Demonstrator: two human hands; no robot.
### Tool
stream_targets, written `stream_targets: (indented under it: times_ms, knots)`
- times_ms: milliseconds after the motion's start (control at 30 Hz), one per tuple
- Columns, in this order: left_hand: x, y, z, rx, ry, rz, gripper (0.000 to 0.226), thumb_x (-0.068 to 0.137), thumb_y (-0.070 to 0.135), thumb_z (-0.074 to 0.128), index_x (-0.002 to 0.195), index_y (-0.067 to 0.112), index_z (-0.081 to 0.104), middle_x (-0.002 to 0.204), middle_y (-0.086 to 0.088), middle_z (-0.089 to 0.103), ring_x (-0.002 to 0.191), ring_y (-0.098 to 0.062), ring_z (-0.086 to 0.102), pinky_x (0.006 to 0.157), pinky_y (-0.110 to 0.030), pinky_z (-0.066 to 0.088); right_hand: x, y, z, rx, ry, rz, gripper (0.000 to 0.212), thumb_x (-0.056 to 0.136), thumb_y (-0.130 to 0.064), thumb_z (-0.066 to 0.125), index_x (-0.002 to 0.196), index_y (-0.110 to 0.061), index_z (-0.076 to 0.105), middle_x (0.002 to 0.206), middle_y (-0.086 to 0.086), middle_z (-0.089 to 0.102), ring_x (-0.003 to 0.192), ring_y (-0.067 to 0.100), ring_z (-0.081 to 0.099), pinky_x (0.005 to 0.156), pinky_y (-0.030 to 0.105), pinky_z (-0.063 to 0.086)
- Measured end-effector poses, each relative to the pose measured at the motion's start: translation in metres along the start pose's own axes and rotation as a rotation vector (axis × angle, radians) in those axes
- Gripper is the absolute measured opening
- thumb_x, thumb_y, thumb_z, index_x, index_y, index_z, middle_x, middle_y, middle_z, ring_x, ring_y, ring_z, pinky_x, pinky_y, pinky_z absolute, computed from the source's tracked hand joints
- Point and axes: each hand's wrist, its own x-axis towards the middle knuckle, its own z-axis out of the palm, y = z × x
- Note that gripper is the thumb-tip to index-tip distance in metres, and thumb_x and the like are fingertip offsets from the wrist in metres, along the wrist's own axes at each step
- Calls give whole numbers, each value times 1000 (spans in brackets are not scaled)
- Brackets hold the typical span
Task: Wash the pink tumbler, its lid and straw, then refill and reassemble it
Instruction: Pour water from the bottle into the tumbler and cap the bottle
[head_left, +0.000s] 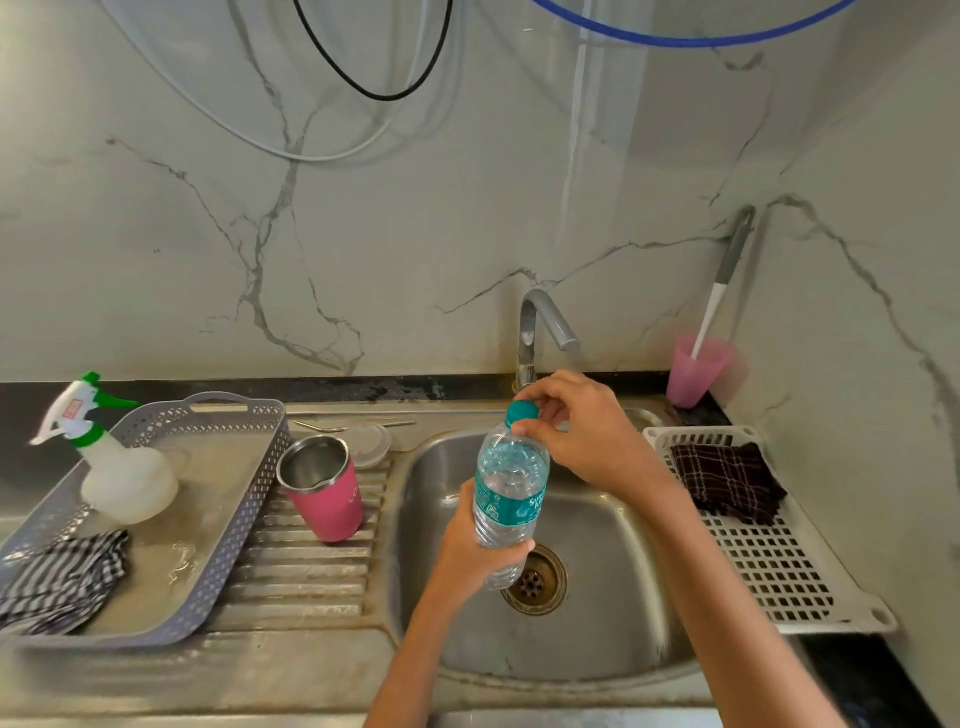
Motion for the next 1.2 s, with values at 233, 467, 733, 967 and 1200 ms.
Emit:
stream_targets:
  times_ms: [233, 467, 733, 967, 1200]
  knots:
    - [5, 4, -3, -2, 6, 20, 82, 66, 8, 90, 126, 31, 39, 115, 9, 63, 101, 0, 64, 77, -13, 51, 0, -4, -7, 93, -85, -27, 48, 89, -32, 65, 134, -27, 49, 124, -13, 51, 109, 0, 49, 93, 12, 44]
    - [1, 2, -4, -21, 14, 17, 79, 67, 6, 88, 126, 28, 41, 112, 8, 64, 98, 1, 65, 75, -12, 50, 6, -7, -2, -61, -136, -67, 25, 93, -22, 61, 118, -22, 62, 112, -7, 54, 97, 3, 50, 78, 4, 38]
    - [6, -2, 1, -9, 14, 12, 80, 65, 16, 90, 126, 34, 42, 114, 8, 66, 102, -7, 67, 82, -19, 54, 4, -9, 21, -208, 225, 74, 32, 87, -46, 64, 97, -16, 58, 87, -7, 53, 73, 6, 51, 61, 5, 33]
    - [2, -10, -9, -132, 19, -26, 79, 67, 6, 89, 127, 30, 44, 114, 6, 68, 102, -6, 67, 81, -20, 53, -6, 25, 34, 169, 51, 104, 23, 100, -29, 46, 118, -21, 58, 105, -9, 57, 88, 1, 57, 77, 11, 47]
    - [19, -14, -23, -184, 83, -69, 96, 56, 29, 95, 133, 32, 37, 129, 2, 57, 115, -13, 63, 96, -38, 55, -33, 86, 104, 307, -483, 342, 86, 70, -24, 82, 141, -35, 34, 134, -13, 50, 122, 8, 52, 100, 28, 47]
